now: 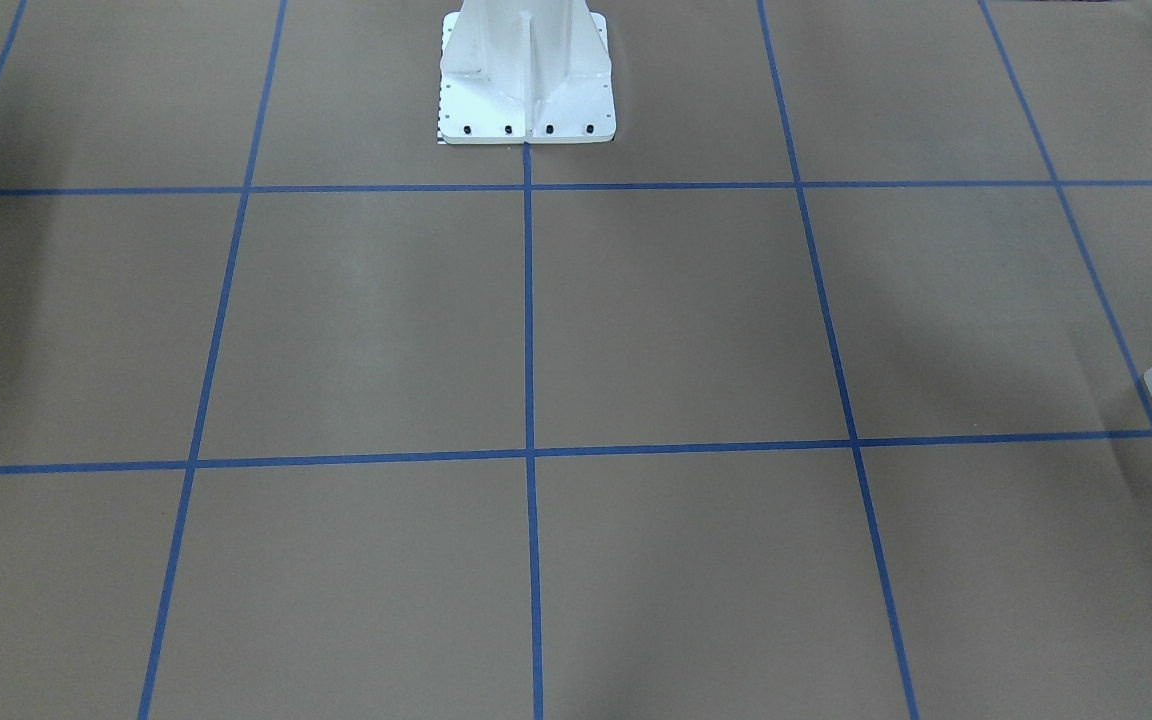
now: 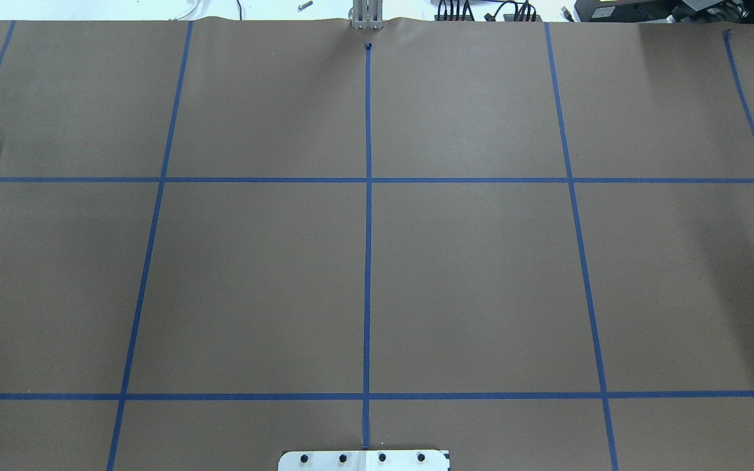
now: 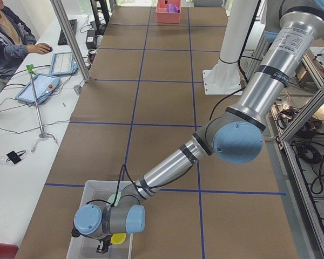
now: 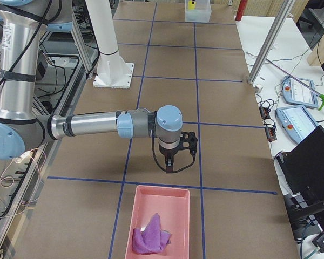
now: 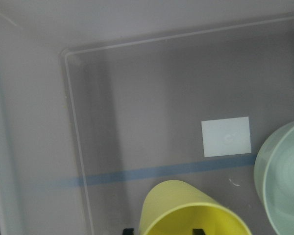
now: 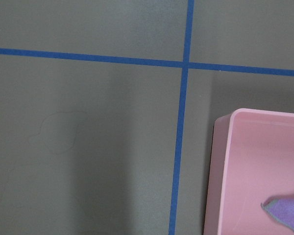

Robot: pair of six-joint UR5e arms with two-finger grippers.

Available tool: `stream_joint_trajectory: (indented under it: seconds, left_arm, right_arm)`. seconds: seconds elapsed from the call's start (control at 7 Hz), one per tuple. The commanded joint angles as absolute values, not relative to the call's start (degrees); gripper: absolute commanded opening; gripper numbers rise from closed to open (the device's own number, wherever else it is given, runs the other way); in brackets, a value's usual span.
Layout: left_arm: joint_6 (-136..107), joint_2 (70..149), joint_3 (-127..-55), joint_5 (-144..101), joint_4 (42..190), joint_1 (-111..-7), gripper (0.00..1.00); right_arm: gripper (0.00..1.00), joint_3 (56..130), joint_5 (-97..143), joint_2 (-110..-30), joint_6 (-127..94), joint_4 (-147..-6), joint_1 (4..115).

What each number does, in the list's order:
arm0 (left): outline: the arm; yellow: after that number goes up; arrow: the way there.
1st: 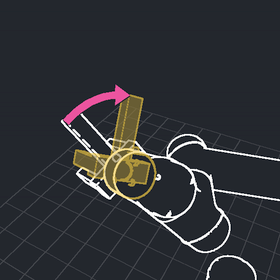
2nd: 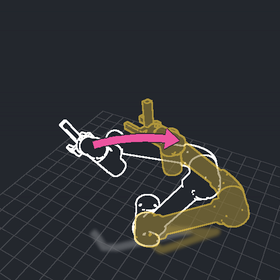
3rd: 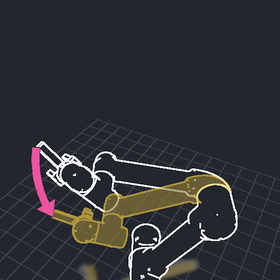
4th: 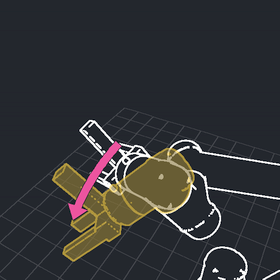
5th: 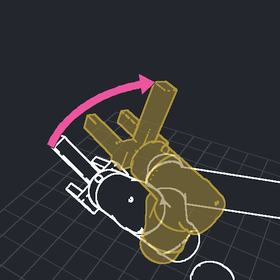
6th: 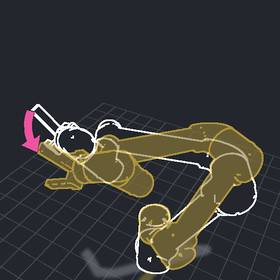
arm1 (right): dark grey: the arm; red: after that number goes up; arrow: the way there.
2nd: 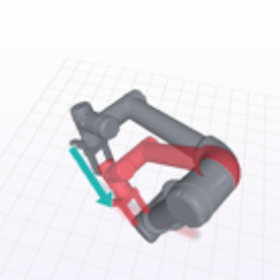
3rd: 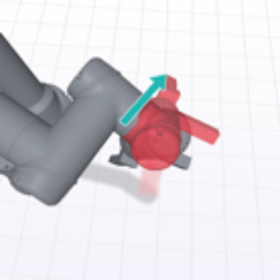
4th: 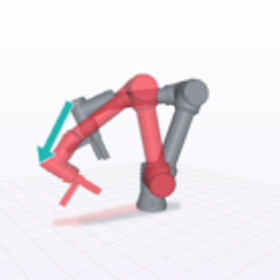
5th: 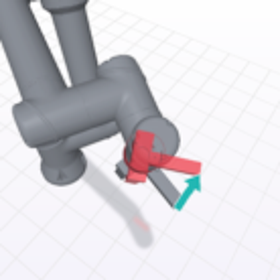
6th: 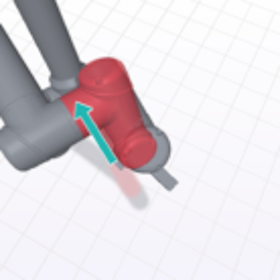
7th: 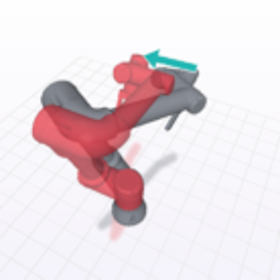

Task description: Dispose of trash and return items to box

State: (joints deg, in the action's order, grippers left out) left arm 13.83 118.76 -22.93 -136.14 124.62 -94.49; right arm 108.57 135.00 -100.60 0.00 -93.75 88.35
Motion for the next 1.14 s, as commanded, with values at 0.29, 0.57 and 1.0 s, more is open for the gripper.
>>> stream_joint_trajectory:
  seconds: [0.29, 0.57, 1.0]
  left_arm:
    - [12.32, 110.72, -60.65, -140.46, 98.70, -98.97, 0.97]
    - [2.13, 99.91, -85.86, -135.62, 92.13, -91.71, 0.98]
    - [-8.86, 92.29, -104.37, -135.88, 84.51, -83.60, 0.98]
  right_arm:
    - [1.00, 109.42, 134.91, -101.78, 0.00, -93.60, 88.33]
    - [1.00, 109.77, 134.21, -101.86, 0.09, -93.60, 88.50]
    - [1.00, 109.78, 134.03, -102.21, 0.09, -93.95, 88.42]
